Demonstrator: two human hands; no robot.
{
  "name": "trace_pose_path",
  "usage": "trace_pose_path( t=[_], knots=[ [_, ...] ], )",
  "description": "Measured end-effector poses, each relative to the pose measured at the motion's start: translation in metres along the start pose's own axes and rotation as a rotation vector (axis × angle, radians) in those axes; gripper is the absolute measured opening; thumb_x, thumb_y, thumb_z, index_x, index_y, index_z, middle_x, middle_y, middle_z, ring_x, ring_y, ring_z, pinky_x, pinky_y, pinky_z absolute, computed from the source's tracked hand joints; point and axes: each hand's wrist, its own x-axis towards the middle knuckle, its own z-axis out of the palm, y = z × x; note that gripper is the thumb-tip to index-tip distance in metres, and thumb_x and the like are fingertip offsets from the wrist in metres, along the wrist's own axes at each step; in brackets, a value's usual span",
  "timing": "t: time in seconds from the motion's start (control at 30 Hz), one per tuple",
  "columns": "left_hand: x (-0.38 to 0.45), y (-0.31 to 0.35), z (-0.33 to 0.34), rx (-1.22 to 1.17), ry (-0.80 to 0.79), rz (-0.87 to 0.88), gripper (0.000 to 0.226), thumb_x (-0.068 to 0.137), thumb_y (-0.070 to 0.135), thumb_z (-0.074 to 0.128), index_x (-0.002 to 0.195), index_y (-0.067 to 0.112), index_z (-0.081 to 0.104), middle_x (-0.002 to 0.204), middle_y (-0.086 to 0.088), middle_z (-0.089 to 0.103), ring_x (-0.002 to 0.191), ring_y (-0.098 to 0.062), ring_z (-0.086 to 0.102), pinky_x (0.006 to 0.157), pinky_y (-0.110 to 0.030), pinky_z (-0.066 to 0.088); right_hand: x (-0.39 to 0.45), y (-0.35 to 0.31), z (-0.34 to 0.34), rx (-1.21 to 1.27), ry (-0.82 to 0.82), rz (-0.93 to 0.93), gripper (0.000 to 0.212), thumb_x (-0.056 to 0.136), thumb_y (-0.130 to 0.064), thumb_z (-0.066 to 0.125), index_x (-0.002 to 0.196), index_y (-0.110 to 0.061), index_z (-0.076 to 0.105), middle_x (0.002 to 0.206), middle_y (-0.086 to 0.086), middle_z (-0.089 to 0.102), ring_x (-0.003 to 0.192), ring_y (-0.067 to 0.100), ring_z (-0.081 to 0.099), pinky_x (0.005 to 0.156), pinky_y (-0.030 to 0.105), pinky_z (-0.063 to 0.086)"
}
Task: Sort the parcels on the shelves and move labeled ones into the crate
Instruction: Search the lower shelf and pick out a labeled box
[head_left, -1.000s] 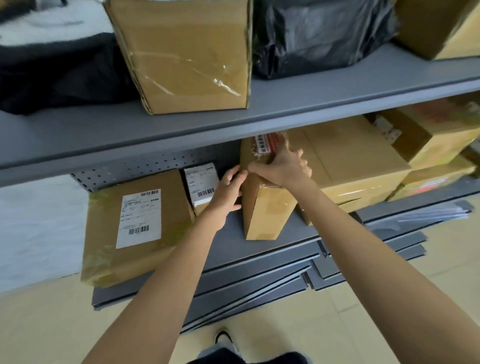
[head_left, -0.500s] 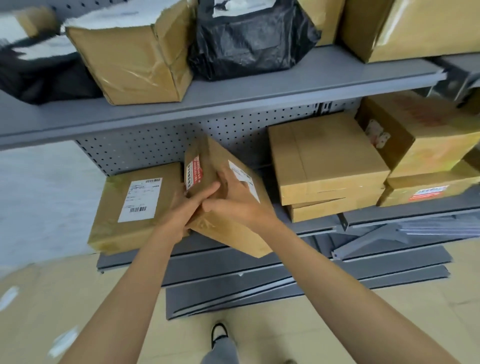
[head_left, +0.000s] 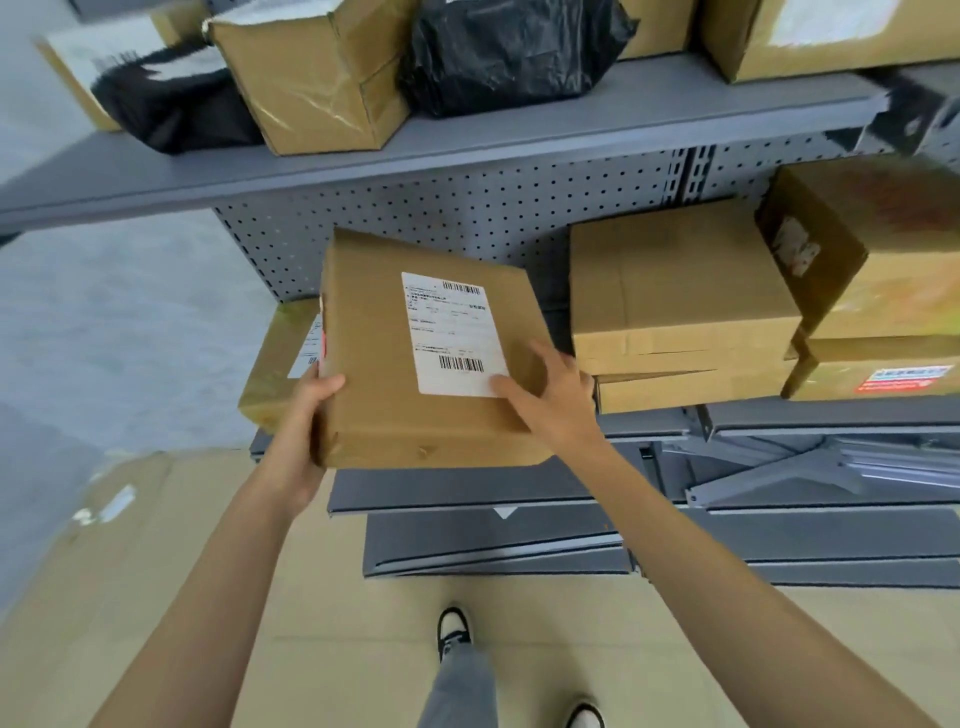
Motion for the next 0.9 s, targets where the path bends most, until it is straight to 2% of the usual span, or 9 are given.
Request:
trace_pose_path(
  t=[0.1, 0.2, 0.27, 0.37, 0.53, 0.67, 0.9],
  knots=[
    [-0.011, -0.001, -0.014, -0.033, -0.024, 0.015, 0.045, 0.078, 0.042, 0.049, 0.117, 0.026, 0.063, 0.107, 0.007, 0.071, 0.094, -0.008, 0.067, 0.065, -0.022, 0.055, -0.003, 0.018, -0.016, 0.366, -0.141, 0.258, 0.077, 0.079, -0.048, 0.067, 0.145, -0.031, 0.03, 0.14, -0.004, 0.045, 0.122, 0.018, 0.045, 0.101, 0.036, 0.038],
    [-0.016, -0.007, -0.02, -0.07, -0.029, -0.009, 0.036, 0.085, 0.039, 0.041, 0.096, 0.03, 0.074, 0.098, 0.009, 0.073, 0.088, -0.007, 0.069, 0.065, -0.021, 0.056, -0.008, 0.032, -0.021, 0.63, -0.353, 0.482, 0.072, 0.068, -0.057, 0.072, 0.131, -0.035, 0.046, 0.124, -0.003, 0.06, 0.11, 0.02, 0.058, 0.094, 0.045, 0.048],
    [-0.017, -0.01, -0.023, -0.088, -0.037, -0.024, 0.037, 0.087, 0.036, 0.039, 0.094, 0.031, 0.075, 0.098, 0.009, 0.073, 0.088, -0.007, 0.069, 0.066, -0.022, 0.056, -0.01, 0.041, -0.019, 0.76, -0.433, 0.516, 0.066, 0.062, -0.056, 0.076, 0.121, -0.033, 0.056, 0.117, 0.0, 0.066, 0.107, 0.023, 0.061, 0.08, 0.045, 0.054],
    [-0.012, -0.009, -0.025, -0.116, -0.061, -0.036, 0.037, 0.088, 0.033, 0.039, 0.097, 0.029, 0.074, 0.102, 0.007, 0.073, 0.091, -0.01, 0.069, 0.068, -0.025, 0.057, -0.011, 0.047, -0.018, 0.871, -0.399, 0.51, 0.061, 0.06, -0.047, 0.079, 0.116, -0.032, 0.061, 0.11, 0.0, 0.07, 0.102, 0.023, 0.064, 0.07, 0.042, 0.056],
    [0.006, -0.011, -0.009, -0.14, -0.075, -0.084, 0.035, 0.087, 0.025, 0.038, 0.106, 0.017, 0.067, 0.103, 0.001, 0.072, 0.094, -0.016, 0.066, 0.073, -0.032, 0.052, -0.006, 0.054, -0.028, 0.843, -0.3, 0.508, 0.049, 0.065, -0.046, 0.074, 0.11, -0.031, 0.064, 0.095, -0.004, 0.075, 0.089, 0.018, 0.069, 0.062, 0.034, 0.055],
    [0.018, -0.016, 0.007, -0.174, -0.038, -0.119, 0.032, 0.087, 0.024, 0.039, 0.102, 0.015, 0.066, 0.097, -0.002, 0.071, 0.093, -0.021, 0.062, 0.077, -0.036, 0.047, 0.001, 0.061, -0.034, 0.826, -0.259, 0.498, 0.05, 0.067, -0.046, 0.073, 0.113, -0.03, 0.063, 0.102, -0.001, 0.074, 0.093, 0.02, 0.069, 0.066, 0.036, 0.056],
    [0.04, -0.022, 0.006, -0.197, -0.059, -0.165, 0.031, 0.087, 0.025, 0.04, 0.101, 0.016, 0.066, 0.091, 0.0, 0.074, 0.087, -0.019, 0.067, 0.078, -0.038, 0.048, 0.016, 0.062, -0.025, 0.864, -0.225, 0.521, 0.042, 0.07, -0.043, 0.073, 0.109, -0.028, 0.065, 0.096, -0.002, 0.075, 0.083, 0.017, 0.072, 0.067, 0.035, 0.056]
  ],
)
